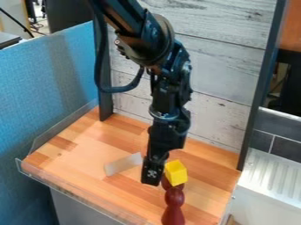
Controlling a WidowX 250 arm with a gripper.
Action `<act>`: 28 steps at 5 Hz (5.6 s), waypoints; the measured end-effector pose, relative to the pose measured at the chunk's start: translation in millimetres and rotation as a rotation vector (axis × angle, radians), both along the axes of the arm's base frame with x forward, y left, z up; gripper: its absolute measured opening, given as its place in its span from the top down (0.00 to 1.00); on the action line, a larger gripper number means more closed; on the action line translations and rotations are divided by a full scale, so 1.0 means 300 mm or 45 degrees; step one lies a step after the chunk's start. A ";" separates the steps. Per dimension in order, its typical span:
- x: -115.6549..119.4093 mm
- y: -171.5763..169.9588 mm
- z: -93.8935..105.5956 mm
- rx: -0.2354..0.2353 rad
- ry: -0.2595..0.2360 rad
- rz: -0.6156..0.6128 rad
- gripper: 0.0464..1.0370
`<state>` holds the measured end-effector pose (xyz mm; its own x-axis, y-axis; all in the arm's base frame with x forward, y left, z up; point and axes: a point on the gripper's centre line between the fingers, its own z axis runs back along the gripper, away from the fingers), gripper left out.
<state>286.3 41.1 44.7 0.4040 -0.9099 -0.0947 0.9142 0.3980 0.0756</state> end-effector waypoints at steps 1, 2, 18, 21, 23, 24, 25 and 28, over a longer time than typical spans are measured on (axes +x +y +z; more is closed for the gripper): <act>-0.035 -0.038 -0.021 -0.008 0.023 -0.042 0.04; -0.041 -0.073 -0.027 -0.030 0.027 -0.051 0.04; 0.308 0.569 0.057 -0.264 -0.113 1.267 0.46; 0.410 0.661 -0.152 -0.358 0.109 1.151 0.46; 0.408 0.684 -0.159 -0.318 0.099 1.006 0.12; 0.366 0.634 -0.152 -0.235 0.004 0.954 0.03; 0.374 0.604 -0.006 -0.267 -0.169 0.910 0.04; 0.285 0.605 0.313 -0.377 -0.384 0.903 0.04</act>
